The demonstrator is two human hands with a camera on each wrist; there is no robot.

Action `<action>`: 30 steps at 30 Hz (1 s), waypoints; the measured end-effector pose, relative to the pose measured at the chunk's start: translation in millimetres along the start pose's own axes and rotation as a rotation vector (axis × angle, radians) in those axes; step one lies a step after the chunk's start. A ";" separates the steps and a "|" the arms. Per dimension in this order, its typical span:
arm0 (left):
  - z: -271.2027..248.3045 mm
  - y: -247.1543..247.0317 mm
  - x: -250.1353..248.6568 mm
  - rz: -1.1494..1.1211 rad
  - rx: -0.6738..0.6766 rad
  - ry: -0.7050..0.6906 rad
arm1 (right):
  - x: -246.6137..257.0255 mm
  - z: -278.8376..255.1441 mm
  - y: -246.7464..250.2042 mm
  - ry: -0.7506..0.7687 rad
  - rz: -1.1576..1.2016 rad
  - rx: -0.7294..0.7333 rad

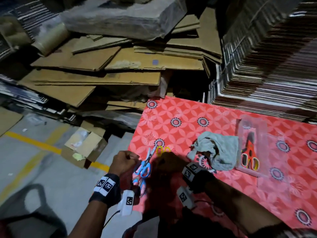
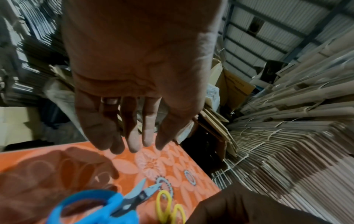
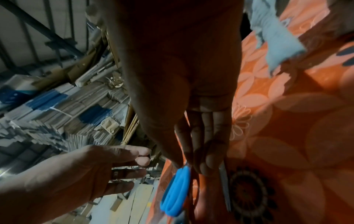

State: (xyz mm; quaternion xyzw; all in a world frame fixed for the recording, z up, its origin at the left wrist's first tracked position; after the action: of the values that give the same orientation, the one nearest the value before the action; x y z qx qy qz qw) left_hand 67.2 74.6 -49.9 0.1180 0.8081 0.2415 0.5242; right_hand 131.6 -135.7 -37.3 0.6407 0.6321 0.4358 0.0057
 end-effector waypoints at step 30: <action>-9.5 -32.2 -39.8 0.045 0.178 -0.264 | -8.7 -26.6 27.3 0.070 0.274 -0.348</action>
State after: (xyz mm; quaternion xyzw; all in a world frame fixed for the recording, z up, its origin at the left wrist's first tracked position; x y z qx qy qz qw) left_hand 77.4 26.9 -31.8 0.2128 0.7475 0.1629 0.6078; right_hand 140.0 -162.8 -10.3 0.6944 0.4543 0.5569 0.0348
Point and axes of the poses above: each hand's wrist, its own z-axis towards the middle knuckle, its own y-axis out of the back of the hand, x = y × z, the point moved 6 cm from there along z, towards the middle knuckle, and after that the axes turned 9 degrees about -y, right-handed, at the moved point
